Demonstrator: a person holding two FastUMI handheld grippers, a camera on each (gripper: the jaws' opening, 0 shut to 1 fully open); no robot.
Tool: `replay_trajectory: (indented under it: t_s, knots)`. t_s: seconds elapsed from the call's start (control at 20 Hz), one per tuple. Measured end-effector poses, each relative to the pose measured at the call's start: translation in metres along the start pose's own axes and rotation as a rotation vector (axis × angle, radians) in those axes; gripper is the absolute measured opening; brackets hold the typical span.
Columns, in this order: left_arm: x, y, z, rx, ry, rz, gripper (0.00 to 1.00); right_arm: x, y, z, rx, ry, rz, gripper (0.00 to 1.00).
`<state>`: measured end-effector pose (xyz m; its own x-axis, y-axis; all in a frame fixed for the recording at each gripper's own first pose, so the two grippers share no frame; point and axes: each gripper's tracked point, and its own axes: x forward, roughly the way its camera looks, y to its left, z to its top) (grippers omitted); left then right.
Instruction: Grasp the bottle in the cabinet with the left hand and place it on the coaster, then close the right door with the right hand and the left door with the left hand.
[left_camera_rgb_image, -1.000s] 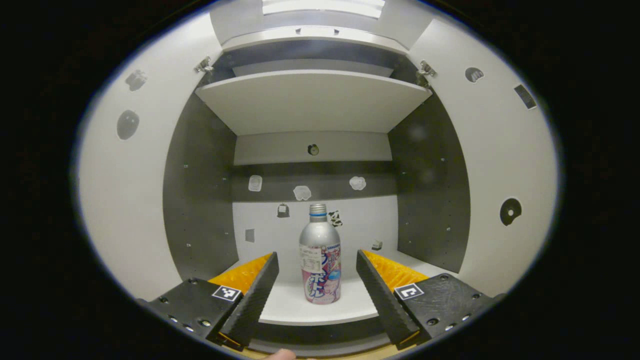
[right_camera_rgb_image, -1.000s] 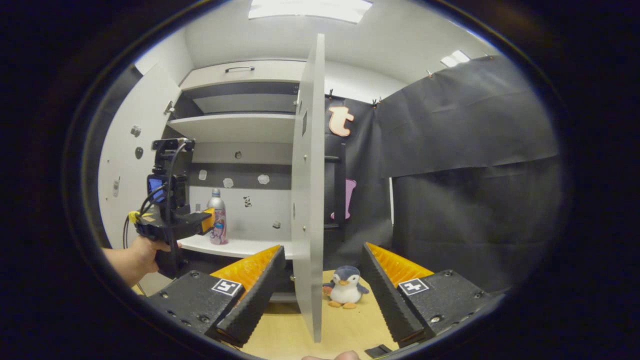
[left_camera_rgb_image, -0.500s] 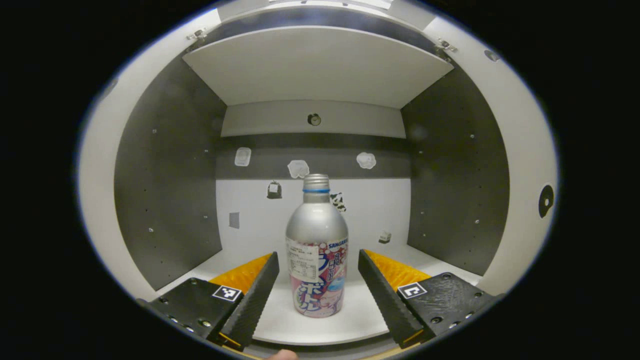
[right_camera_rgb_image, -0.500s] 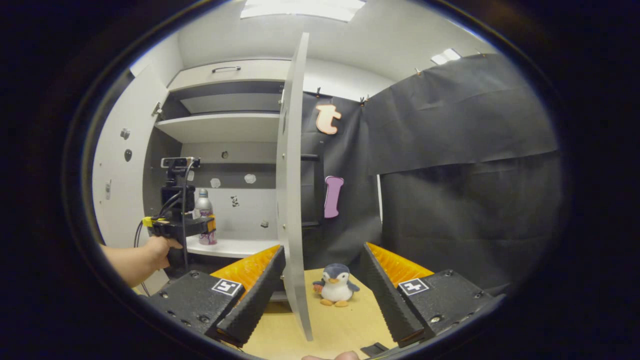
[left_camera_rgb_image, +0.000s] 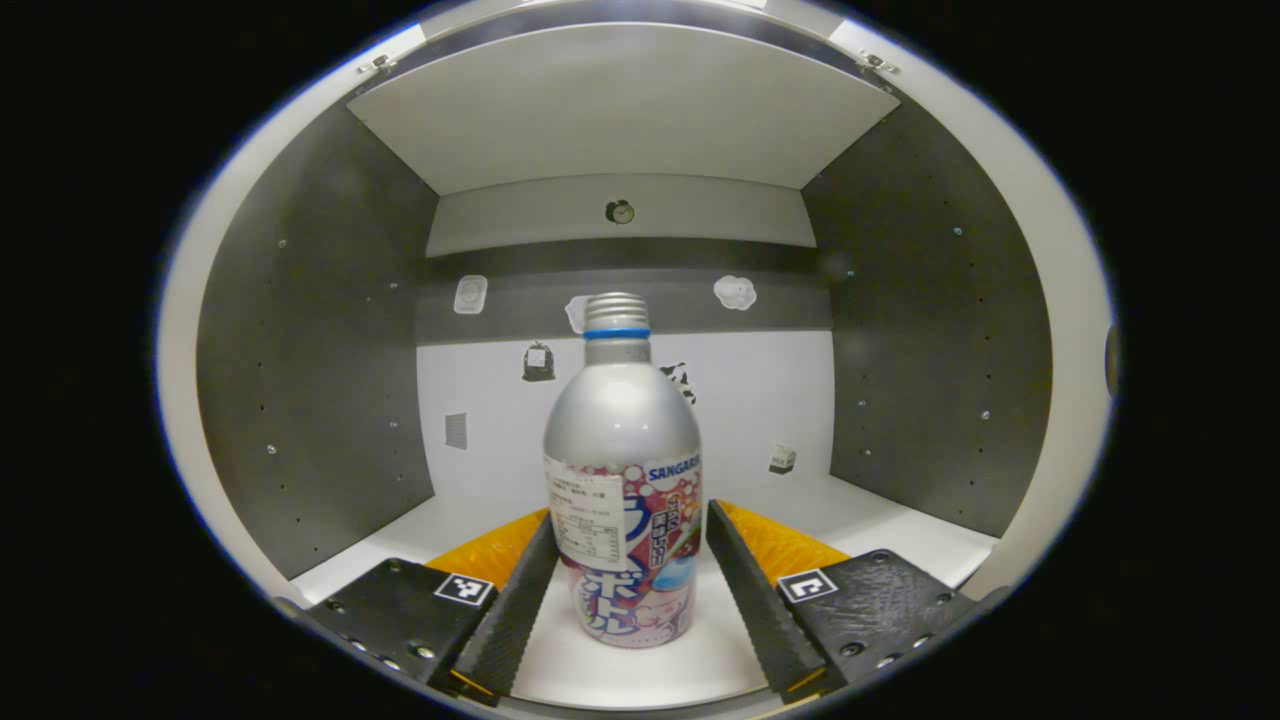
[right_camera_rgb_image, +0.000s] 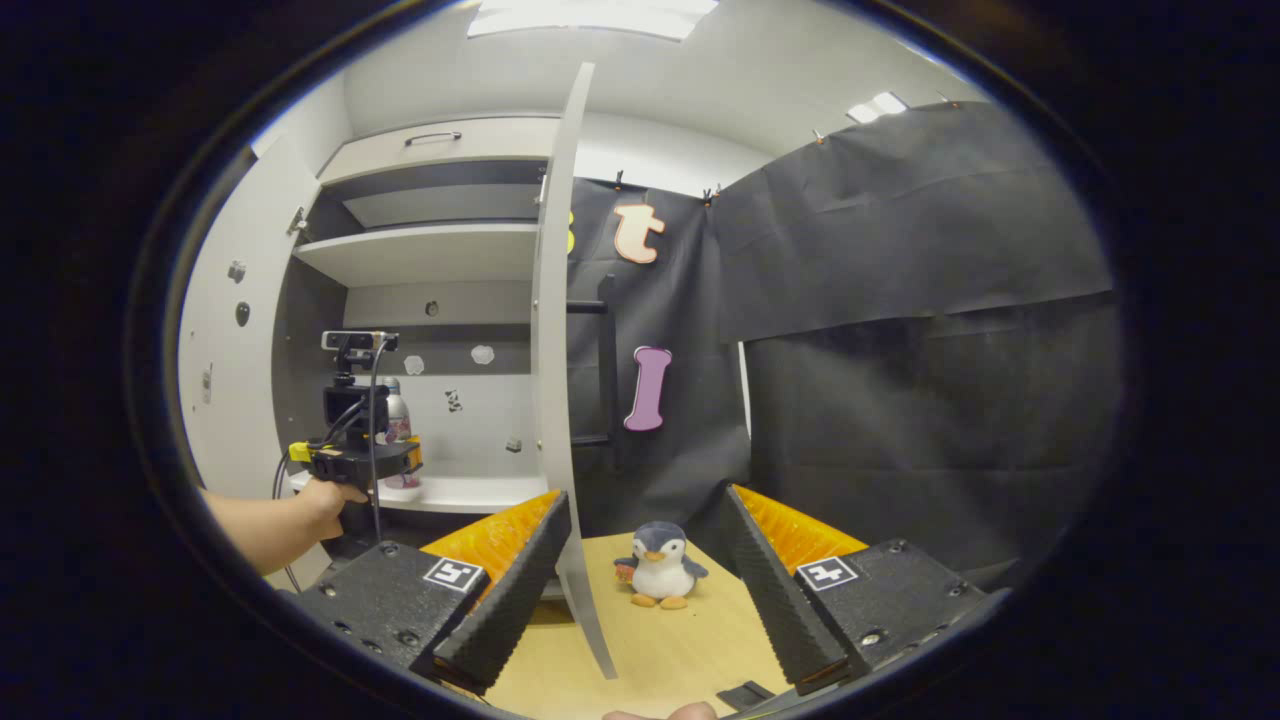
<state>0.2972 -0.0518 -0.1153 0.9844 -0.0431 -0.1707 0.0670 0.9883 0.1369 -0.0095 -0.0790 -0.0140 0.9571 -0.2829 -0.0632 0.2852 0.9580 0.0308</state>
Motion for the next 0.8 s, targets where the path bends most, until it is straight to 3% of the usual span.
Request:
replay_trajectory:
  t_s: [0.15,0.2,0.25,0.3,0.45,0.7,0.8]
  knots:
    - [0.008,0.011,-0.001,-0.014,-0.004,0.013,0.8,0.003,-0.002,-0.004,0.002,0.019,0.007,0.98]
    - [0.008,0.013,0.0,-0.025,-0.006,0.013,0.84,0.004,-0.002,-0.005,0.005,0.02,0.007,0.99]
    - [0.006,0.015,0.004,-0.039,-0.02,0.016,0.78,0.005,-0.002,-0.005,0.007,0.021,0.008,0.99]
    - [0.003,0.018,0.009,-0.047,-0.032,0.023,0.82,0.006,-0.003,-0.006,0.009,0.023,0.009,0.99]
    - [-0.01,0.024,0.015,-0.084,-0.053,0.032,0.78,0.008,0.0,-0.008,0.015,0.029,0.023,0.99]
    - [-0.041,0.032,0.014,-0.101,-0.066,0.036,0.78,0.013,0.012,-0.01,0.014,0.035,0.079,0.99]
    - [-0.057,0.037,0.015,-0.079,-0.077,0.049,0.82,0.013,0.018,-0.014,0.011,0.046,0.107,0.99]
